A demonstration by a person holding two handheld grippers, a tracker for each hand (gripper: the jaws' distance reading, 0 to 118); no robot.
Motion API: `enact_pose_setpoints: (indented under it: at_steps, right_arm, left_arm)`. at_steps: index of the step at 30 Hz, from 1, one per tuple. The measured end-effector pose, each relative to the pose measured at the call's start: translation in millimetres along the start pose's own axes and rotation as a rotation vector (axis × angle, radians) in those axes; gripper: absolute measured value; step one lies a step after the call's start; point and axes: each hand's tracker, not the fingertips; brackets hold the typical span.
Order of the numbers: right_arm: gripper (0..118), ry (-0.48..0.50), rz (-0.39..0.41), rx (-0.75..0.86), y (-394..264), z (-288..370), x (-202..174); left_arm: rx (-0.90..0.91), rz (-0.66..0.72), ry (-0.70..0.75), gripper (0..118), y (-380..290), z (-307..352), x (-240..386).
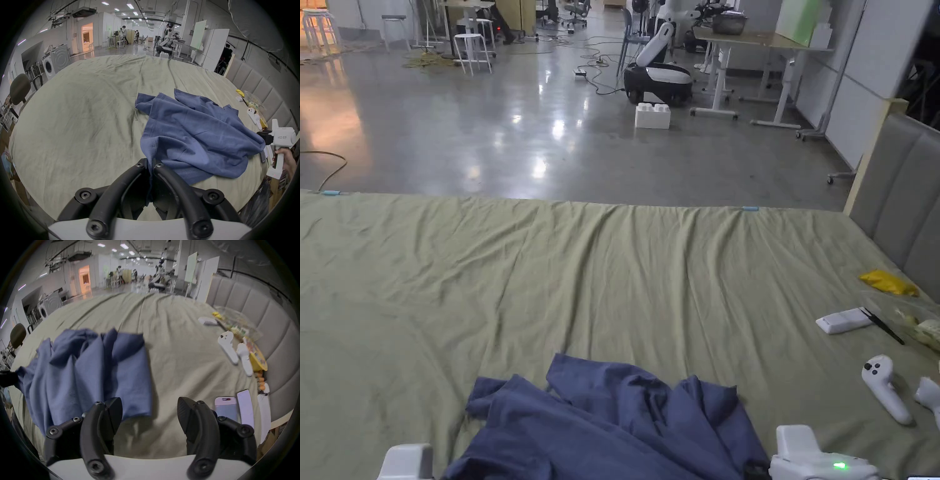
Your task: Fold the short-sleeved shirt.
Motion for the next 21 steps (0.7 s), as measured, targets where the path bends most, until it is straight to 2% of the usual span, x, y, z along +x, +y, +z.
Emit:
enact_pose_setpoints:
  at_steps: [1,2,6,9,11,16,21]
  right_arm:
    - [65,0.017,0.022,-0.019,-2.0,-7.4,-3.8]
    - [48,0.027,0.042,-0.047,-3.4,-14.0,-6.9]
    - [6,0.022,0.042,-0.026,-4.4,-15.3,-17.0]
    - [5,0.022,0.036,-0.008,1.8,0.0,-18.6]
    - [5,0.018,0.013,0.065,8.1,14.4,-16.8]
    - [5,-0.028,0.065,0.228,39.9,64.8,-14.8]
    - [5,-0.052,0.136,0.376,74.9,121.8,-16.2]
  left_arm:
    - [-0.007,0.0,0.002,6,-1.9,-0.5,-0.1]
    - [-0.013,0.003,0.002,6,-4.3,-1.5,0.0]
    - [-0.023,-0.003,0.003,6,-8.7,-3.8,-1.3]
    - [-0.005,-0.004,-0.004,6,-5.1,2.2,-1.3]
    - [0.019,-0.007,-0.012,6,2.4,9.3,-0.5]
    - [0.129,-0.038,-0.023,6,37.0,37.0,-2.1]
    - [0.244,-0.009,-0.041,6,89.7,77.0,-13.5]
